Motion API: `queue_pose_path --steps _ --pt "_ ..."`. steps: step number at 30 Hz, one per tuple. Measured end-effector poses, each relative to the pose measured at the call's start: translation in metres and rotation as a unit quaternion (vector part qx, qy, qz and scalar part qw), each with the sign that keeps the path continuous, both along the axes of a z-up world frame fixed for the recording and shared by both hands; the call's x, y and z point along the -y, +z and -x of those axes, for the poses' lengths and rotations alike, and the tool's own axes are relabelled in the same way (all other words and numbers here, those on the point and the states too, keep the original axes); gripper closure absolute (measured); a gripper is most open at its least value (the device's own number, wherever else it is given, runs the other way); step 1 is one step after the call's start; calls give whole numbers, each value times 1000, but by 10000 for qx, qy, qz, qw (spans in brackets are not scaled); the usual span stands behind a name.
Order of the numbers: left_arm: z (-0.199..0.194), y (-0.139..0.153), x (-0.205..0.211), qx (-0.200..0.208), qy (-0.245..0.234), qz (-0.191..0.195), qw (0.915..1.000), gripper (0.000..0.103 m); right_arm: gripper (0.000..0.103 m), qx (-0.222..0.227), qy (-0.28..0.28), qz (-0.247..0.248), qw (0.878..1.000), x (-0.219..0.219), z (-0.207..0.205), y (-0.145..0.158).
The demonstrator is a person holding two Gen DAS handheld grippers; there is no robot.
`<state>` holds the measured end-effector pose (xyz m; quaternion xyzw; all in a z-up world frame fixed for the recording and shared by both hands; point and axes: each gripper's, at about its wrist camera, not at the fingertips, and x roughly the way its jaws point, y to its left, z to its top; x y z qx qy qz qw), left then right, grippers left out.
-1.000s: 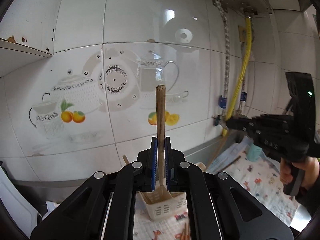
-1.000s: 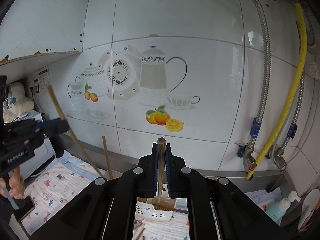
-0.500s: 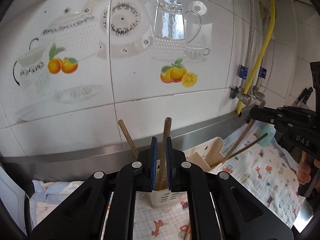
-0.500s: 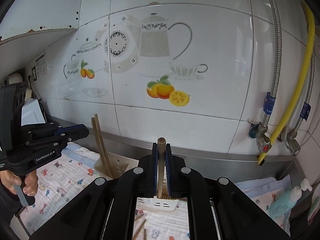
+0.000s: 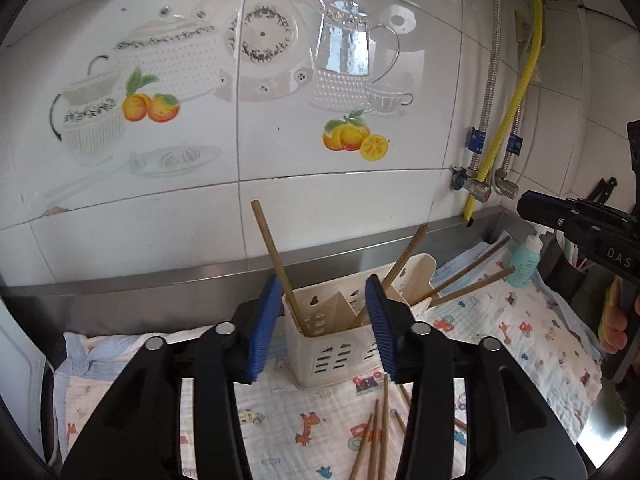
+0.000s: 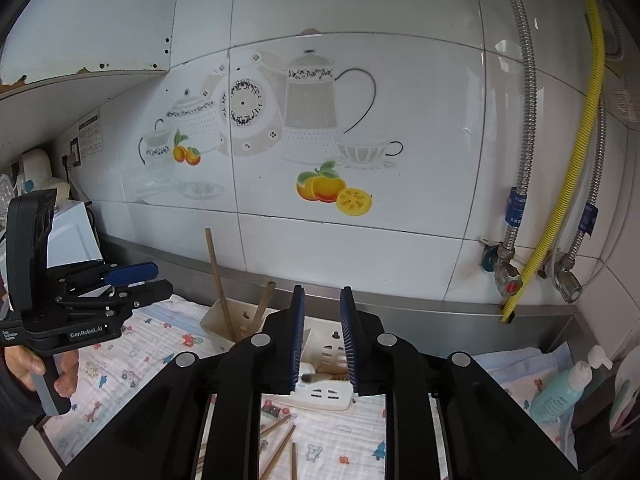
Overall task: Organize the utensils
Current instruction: 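Carry the chopstick in the right gripper into the caddy while the left gripper does the same, then lower both grippers to the chopsticks and close each on a chopstick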
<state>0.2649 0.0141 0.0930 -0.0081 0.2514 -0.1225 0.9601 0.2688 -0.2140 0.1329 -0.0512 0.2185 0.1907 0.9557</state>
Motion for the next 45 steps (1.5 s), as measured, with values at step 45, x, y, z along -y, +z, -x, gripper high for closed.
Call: queue_pose_path --steps 45 --pt "135 -182 -14 -1879 -1055 -898 9724 58 75 -1443 -526 148 9880 36 151 -196"
